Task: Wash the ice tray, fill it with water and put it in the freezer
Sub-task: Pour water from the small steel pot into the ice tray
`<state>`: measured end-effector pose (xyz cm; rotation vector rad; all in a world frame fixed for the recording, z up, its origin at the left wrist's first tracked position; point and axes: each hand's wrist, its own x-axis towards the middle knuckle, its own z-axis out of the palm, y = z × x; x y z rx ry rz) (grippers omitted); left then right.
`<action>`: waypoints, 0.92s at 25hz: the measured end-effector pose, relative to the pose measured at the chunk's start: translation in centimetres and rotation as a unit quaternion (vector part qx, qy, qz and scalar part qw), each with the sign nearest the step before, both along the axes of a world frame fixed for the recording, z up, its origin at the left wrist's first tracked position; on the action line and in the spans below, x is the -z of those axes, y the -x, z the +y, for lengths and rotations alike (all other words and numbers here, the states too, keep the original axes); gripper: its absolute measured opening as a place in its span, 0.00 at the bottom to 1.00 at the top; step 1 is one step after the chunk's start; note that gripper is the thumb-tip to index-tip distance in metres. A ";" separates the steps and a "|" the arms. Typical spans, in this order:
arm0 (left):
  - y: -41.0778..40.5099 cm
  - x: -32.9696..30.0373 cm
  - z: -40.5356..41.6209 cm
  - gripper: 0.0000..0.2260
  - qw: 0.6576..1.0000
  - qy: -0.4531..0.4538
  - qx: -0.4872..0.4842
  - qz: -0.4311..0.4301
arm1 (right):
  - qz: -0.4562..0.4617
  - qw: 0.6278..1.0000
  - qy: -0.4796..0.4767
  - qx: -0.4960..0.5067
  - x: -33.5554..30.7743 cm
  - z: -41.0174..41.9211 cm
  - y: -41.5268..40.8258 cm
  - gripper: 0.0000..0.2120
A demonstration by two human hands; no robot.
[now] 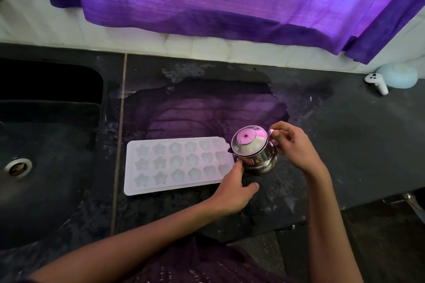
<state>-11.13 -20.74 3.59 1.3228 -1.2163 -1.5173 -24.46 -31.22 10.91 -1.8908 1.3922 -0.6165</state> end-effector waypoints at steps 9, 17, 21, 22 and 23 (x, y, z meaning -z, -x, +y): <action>0.2 0.0 0.1 0.32 1.000 -0.022 0.009 0.012 | 0.069 0.997 0.034 0.012 0.0 0.0 0.0 0.12; 0.2 0.0 0.0 0.32 0.999 -0.031 0.006 0.022 | 0.084 0.996 0.038 0.018 -0.5 0.3 -0.2 0.12; 0.2 0.0 0.0 0.32 0.999 -0.033 0.002 0.024 | 0.088 0.995 0.038 0.016 -0.6 0.4 -0.2 0.12; 0.2 0.0 0.0 0.32 0.999 -0.033 0.001 0.024 | 0.089 0.995 0.037 0.016 -0.7 0.4 -0.2 0.12; 0.3 -0.1 0.0 0.32 0.999 -0.031 0.000 0.024 | 0.090 0.995 0.036 0.014 -0.7 0.3 -0.2 0.12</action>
